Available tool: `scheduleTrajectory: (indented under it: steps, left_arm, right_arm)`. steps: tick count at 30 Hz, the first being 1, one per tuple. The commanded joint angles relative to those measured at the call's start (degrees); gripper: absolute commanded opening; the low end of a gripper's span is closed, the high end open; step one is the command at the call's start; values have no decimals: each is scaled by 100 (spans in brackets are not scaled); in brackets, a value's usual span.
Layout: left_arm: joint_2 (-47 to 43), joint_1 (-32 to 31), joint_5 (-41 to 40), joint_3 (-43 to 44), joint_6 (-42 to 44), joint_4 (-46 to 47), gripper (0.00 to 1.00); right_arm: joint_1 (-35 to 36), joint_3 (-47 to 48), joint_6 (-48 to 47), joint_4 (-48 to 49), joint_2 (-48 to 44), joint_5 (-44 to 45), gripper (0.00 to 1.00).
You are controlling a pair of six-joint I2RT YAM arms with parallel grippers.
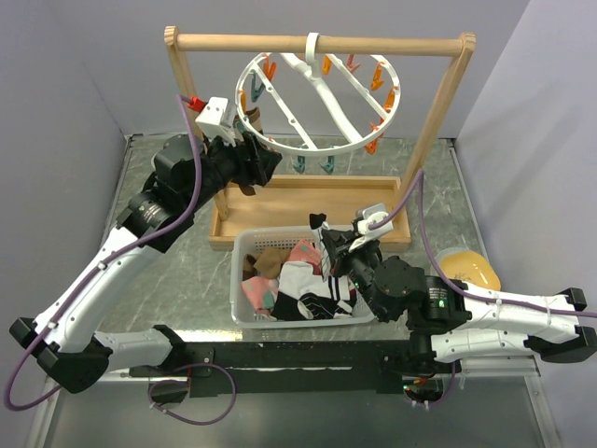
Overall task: Clip the socks to the hanger
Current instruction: Open the clamp at the hanger.
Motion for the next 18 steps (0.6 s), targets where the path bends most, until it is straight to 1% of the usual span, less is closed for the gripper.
scheduleTrajectory:
  steps: [1,5,6,7,18]
  left_arm:
    - [41,-25,-281,26,198,464,71]
    - [111,-26,-457,26,233,570,68]
    - [112,-25,-466,52,242,561,65]
    - [121,-25,-475,70,251,544,64]
    - [-2,-34,-677,-79,111,482,60]
  right_arm:
    - [54,-37,-56,260,-110,8,0]
    - [54,-81,-48,278,-154,8,0]
    - [45,-81,-22,278,-163,8,0]
    - [54,-81,-4,226,-172,8,0]
    - [45,-81,67,190,-198,-27,0]
